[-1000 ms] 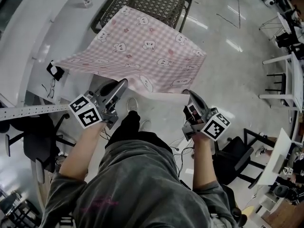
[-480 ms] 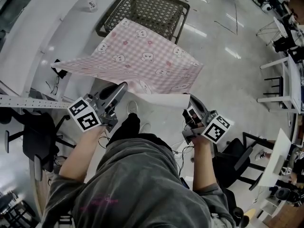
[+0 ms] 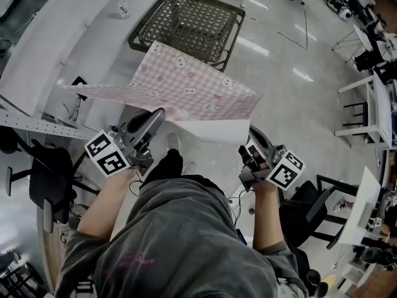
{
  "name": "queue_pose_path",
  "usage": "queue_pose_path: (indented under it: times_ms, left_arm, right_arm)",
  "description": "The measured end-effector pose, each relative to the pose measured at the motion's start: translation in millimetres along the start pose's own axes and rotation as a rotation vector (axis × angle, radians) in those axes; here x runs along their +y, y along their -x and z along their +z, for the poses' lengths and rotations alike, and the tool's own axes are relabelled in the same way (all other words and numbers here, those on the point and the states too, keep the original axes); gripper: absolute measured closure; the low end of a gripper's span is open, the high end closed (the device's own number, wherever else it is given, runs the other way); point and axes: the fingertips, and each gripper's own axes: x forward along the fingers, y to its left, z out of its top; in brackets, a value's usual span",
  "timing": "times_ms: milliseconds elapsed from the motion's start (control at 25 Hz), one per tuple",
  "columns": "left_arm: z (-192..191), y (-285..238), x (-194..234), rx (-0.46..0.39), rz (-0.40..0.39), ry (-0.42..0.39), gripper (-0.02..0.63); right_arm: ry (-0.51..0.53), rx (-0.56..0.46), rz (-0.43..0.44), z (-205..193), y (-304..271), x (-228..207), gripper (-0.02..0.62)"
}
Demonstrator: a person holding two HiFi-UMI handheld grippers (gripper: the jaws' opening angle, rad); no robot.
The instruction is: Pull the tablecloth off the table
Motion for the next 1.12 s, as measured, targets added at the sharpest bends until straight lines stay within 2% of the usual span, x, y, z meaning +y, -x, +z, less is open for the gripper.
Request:
queue_pose_path:
  times_ms: [160,360,680,880,1120]
  left_arm:
    - [0.9,6.9,-15.4,-0.011,0.008,-0.008,0.604]
    - [1.8,17.5,-20.4,-0.033,0.019,0.053,0.604]
    - [17.4,21.2,-37.3,-0.069,-0.01,0.069,0.604]
    - [25.4,24.6,-32.8,-0.068,-0.022,0.069,0.604]
    - [35.7,23.7,-15.8,-0.046,-0.037,0.071,0.606]
  right_arm:
    - [-0.002,0.0,0.02,-0.7,8.8,14.1,0.591]
    - [-0.022,0.024,0.061,-3.9,4.8,30.0,0.591]
    - [-0.038,0.009,0.131,11.9,-0.6,58.3,0.591]
    - [-0.038,0.004,0.128,14.8,-9.5,62.6,0.591]
    - [-0.037,-0.013,0.075,14.9,-20.4,57.8,0.591]
